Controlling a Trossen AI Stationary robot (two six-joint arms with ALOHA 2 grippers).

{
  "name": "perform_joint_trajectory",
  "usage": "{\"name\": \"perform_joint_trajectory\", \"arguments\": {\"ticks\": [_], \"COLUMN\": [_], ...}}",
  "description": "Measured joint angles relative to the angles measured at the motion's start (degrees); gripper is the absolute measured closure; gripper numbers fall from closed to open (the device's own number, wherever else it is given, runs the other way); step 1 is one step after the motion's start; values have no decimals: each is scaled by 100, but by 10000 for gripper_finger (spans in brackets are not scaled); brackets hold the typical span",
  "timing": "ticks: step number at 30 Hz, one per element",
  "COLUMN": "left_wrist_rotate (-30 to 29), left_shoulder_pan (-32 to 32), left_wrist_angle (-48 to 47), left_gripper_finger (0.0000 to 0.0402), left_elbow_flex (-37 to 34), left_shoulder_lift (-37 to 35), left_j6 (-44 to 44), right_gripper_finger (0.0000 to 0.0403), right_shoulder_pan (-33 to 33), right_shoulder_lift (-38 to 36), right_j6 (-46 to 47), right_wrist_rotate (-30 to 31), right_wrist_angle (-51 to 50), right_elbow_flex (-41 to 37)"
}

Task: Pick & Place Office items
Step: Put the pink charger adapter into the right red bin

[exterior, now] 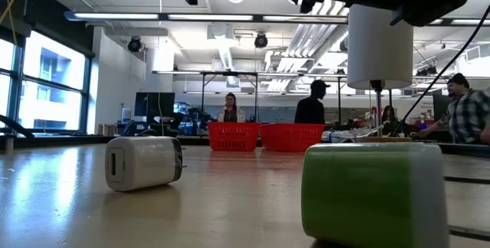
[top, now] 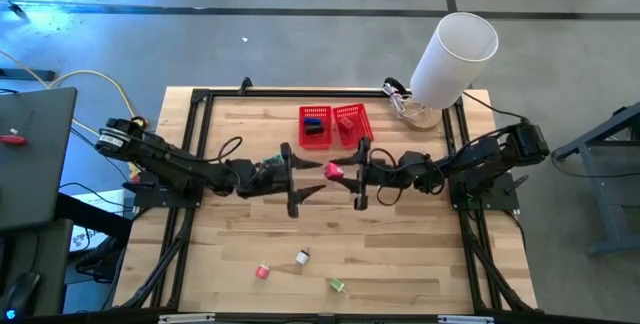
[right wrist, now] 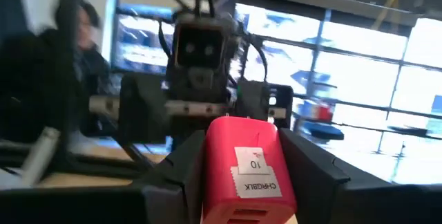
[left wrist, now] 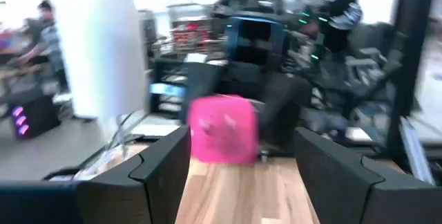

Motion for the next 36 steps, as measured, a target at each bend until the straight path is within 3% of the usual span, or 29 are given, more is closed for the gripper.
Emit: {"name": "perform_joint_trajectory", "arguments": {"ticks": [5,11,16,24,30,36], "left_wrist_rotate": [-556,-191,-106,915,2412,2583], "left_shoulder_pan": [159,303,296,702,1486,1693], "left_wrist_angle": [-291,-396,-414,-335,-730,-813], "left_gripper_finger": [156,156,156,156,156,156], "left_elbow_flex": [0,0,0,4,7,7], "left_shoulder_lift": [-7,-9,-22,-37,17,17], "left_j6": [-1119,-1897,-2172,-3458,-4889,-5199], "right_gripper_finger": [258,258,258,258,258,258], "right_shoulder_pan": [244,452,477,481,479,555], "right_shoulder_lift": [0,0,0,0,0,0], "right_j6": [-567,-1045,-1078,-1198,-1198,-1241], "right_wrist_rotate": [733,1531,1678,2073,2084,2082], "right_wrist_angle": [-97,-370,-446,-737,-789,-823], "right_elbow_flex": [0,0,1,2,2,2]}}
